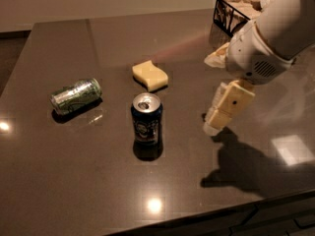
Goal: Knock pepsi can over
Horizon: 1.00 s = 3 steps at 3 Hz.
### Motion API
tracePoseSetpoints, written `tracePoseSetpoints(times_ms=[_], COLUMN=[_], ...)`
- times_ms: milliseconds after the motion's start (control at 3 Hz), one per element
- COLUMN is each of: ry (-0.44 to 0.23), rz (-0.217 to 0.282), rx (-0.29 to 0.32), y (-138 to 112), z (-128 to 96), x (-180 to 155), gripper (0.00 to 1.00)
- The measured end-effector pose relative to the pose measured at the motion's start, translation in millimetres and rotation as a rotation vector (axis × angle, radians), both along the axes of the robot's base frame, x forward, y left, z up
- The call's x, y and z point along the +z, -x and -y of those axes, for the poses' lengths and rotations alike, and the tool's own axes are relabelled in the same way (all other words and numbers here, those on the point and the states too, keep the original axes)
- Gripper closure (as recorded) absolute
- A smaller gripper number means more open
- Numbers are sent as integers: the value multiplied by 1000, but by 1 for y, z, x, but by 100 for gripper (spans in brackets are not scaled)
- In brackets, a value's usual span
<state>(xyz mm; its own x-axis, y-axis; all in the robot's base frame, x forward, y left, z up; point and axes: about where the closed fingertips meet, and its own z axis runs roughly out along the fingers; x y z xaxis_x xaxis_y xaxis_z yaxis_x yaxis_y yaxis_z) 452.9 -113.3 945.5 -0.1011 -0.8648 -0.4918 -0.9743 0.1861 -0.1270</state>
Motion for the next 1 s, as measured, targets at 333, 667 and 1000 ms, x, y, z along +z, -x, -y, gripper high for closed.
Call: tracePoseSetpoints(times_ms=[333, 667, 1000], ry=[-111, -207, -274], rz=[5, -5, -26], rx=[82, 165, 194], y=[16, 36, 40], z=[-44, -89, -115], x=[-9, -21, -34], gripper=[0, 0, 0])
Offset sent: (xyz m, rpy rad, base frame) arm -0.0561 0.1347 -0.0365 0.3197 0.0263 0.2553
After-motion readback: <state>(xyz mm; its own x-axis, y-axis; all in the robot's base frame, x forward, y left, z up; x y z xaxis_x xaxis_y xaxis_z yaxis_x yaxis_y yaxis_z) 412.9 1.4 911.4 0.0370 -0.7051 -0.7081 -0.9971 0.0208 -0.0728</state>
